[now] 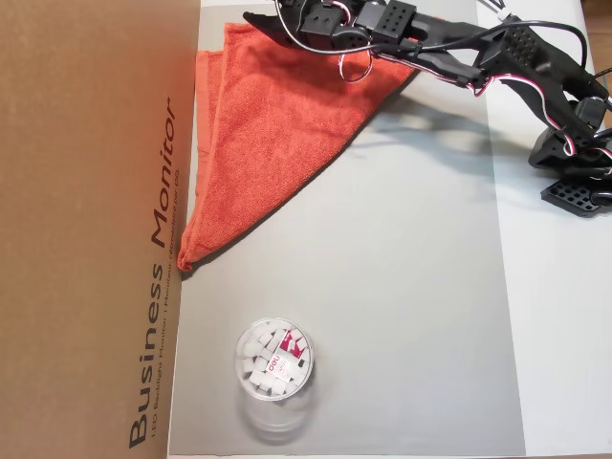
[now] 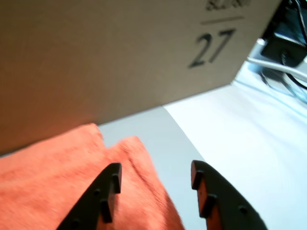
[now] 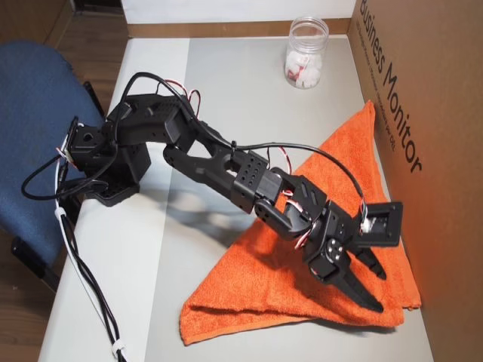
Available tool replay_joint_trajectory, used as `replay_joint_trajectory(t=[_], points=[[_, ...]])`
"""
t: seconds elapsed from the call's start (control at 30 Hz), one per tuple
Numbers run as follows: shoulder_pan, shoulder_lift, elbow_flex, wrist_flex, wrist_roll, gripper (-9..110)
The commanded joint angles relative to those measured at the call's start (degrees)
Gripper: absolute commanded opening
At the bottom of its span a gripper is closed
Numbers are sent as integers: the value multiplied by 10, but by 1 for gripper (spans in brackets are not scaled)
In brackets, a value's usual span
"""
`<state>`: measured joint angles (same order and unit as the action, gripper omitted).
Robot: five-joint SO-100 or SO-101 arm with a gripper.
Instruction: Fold the blanket.
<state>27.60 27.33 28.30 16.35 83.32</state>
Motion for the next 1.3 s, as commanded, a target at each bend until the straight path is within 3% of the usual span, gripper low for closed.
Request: replay_joint_trajectory(t=[0.0,0.33,0.9,1.27], points=[[7,87,-17,58,4,14],[41,229,95,139,19,14],[91,528,419,149,213,14],[110,737,586,326,353,14]])
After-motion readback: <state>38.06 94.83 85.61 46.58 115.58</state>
